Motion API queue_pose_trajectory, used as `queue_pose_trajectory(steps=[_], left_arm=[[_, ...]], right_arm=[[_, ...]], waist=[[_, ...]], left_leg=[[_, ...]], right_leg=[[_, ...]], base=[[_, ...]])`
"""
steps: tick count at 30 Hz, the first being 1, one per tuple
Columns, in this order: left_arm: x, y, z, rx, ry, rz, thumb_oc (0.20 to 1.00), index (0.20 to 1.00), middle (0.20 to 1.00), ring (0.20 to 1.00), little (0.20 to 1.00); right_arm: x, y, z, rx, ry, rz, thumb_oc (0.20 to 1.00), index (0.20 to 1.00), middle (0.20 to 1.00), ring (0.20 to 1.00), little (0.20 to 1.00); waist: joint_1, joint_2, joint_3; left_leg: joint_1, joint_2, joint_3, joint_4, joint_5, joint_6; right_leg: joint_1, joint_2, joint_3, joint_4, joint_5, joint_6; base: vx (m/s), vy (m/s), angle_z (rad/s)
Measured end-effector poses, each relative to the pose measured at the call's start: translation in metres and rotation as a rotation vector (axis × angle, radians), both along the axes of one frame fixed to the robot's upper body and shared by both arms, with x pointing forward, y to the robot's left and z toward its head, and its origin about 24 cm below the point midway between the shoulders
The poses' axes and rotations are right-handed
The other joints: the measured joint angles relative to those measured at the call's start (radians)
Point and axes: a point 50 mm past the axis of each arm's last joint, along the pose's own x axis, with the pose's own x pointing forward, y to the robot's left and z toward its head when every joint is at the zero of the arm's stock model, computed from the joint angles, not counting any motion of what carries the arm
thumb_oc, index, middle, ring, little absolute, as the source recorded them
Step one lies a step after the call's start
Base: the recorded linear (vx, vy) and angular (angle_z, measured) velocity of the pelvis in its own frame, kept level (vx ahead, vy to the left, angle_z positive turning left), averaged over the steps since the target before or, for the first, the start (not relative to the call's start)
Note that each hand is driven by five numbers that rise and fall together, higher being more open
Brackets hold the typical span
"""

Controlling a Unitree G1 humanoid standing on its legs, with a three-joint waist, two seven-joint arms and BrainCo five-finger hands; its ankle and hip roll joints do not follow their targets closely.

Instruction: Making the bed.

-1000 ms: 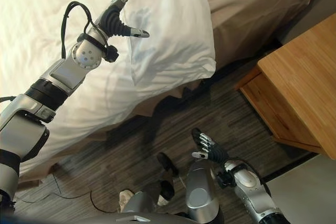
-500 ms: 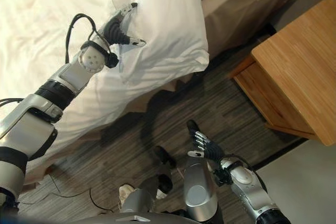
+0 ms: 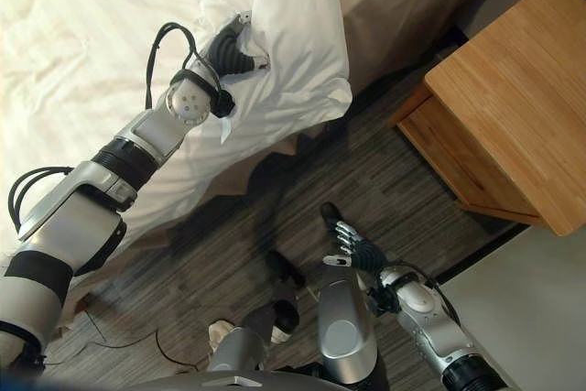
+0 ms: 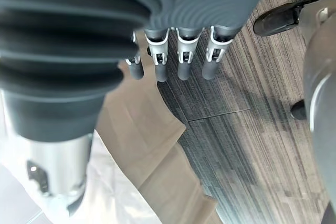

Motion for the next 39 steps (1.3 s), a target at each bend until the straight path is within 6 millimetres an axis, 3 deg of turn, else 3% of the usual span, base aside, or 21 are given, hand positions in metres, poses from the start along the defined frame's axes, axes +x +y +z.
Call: queue_pose_trajectory(steps=[8,16,21,25,31,32,33,34,37,39], left_arm=[[0.0,-0.002,0.013,-0.162,0.028,-0.034,0.2,0.2,0.2,0.2,0.2],[-0.005,-0.02,0.032,-0.339,0.043,-0.123,0.2,0.2,0.2,0.2,0.2],[-0.012,-0.03,0.046,-0.395,0.025,-0.189,0.2,0.2,0.2,0.2,0.2],[-0.011,-0.029,0.046,-0.435,0.047,-0.201,0.2,0.2,0.2,0.2,0.2],[-0.012,-0.03,0.043,-0.485,0.06,-0.22,0.2,0.2,0.2,0.2,0.2],[-0.012,-0.031,0.043,-0.485,0.061,-0.221,0.297,0.297,0.297,0.297,0.297],[-0.012,-0.032,0.042,-0.482,0.063,-0.222,0.595,0.595,0.595,0.595,0.595],[-0.012,-0.033,0.041,-0.472,0.067,-0.222,1.0,1.0,1.0,1.0,1.0],[-0.012,-0.039,0.034,-0.429,0.081,-0.229,1.0,1.0,1.0,1.0,1.0],[-0.016,-0.056,0.016,-0.345,0.128,-0.271,1.0,1.0,1.0,1.0,1.0]], right_arm=[[0.0,0.005,-0.002,0.004,0.004,0.012,1.0,1.0,1.0,1.0,1.0],[-0.001,0.005,-0.005,0.011,0.021,0.002,1.0,1.0,1.0,1.0,1.0],[0.001,0.007,-0.005,0.014,0.014,-0.01,1.0,1.0,1.0,1.0,1.0],[0.002,0.01,-0.005,0.029,0.008,-0.023,1.0,1.0,1.0,1.0,1.0],[0.006,0.016,-0.006,0.038,0.008,-0.017,1.0,1.0,1.0,1.0,1.0],[0.007,0.017,-0.006,0.04,0.007,-0.017,1.0,1.0,1.0,1.0,1.0],[0.007,0.018,-0.007,0.039,0.013,-0.011,1.0,1.0,1.0,1.0,1.0],[0.007,0.019,-0.008,0.034,0.018,-0.007,1.0,1.0,1.0,1.0,1.0],[0.006,0.021,-0.01,0.033,0.024,0.001,1.0,1.0,1.0,1.0,1.0],[0.006,0.021,-0.01,0.034,0.025,0.004,1.0,1.0,1.0,1.0,1.0]], waist=[[-0.003,-0.002,-0.001],[-0.01,-0.007,-0.003],[-0.02,-0.038,-0.007],[-0.028,-0.074,-0.015],[-0.029,-0.095,-0.017],[-0.029,-0.101,-0.016],[-0.029,-0.107,-0.017],[-0.029,-0.112,-0.018],[-0.029,-0.121,-0.019],[-0.028,-0.122,-0.02]], left_leg=[[0.0,0.0,0.0,0.002,0.0,0.0],[0.001,0.0,0.002,0.003,-0.002,0.001],[0.0,-0.001,0.015,0.004,-0.004,0.001],[-0.002,0.0,0.034,0.005,-0.011,0.004],[-0.006,-0.001,0.038,0.006,-0.011,0.004],[-0.006,-0.001,0.038,0.006,-0.011,0.004],[-0.006,-0.001,0.038,0.006,-0.011,0.004],[-0.006,-0.001,0.038,0.006,-0.011,0.004],[-0.007,-0.002,0.038,0.006,-0.012,0.004],[-0.007,-0.004,0.04,0.006,-0.016,0.009]], right_leg=[[0.0,0.0,0.0,0.003,0.0,0.0],[-0.005,0.002,0.004,0.009,0.0,0.0],[-0.015,0.004,0.019,0.014,0.0,0.001],[-0.029,0.013,0.033,0.02,-0.001,0.001],[-0.037,0.014,0.037,0.023,-0.001,0.001],[-0.037,0.014,0.037,0.023,-0.001,0.001],[-0.037,0.015,0.037,0.023,-0.001,0.001],[-0.038,0.015,0.037,0.023,-0.001,0.001],[-0.039,0.014,0.037,0.024,-0.001,0.001],[-0.042,0.013,0.037,0.029,-0.001,0.002]], base=[[0.0,0.0,0.0],[0.01,-0.003,-0.01],[0.03,-0.014,-0.08],[0.02,-0.029,-0.14],[0.0,-0.023,-0.04],[0.0,0.0,0.0],[0.0,0.0,0.0],[0.0,0.0,0.0],[0.0,0.0,0.0],[-0.01,0.001,-0.02]])
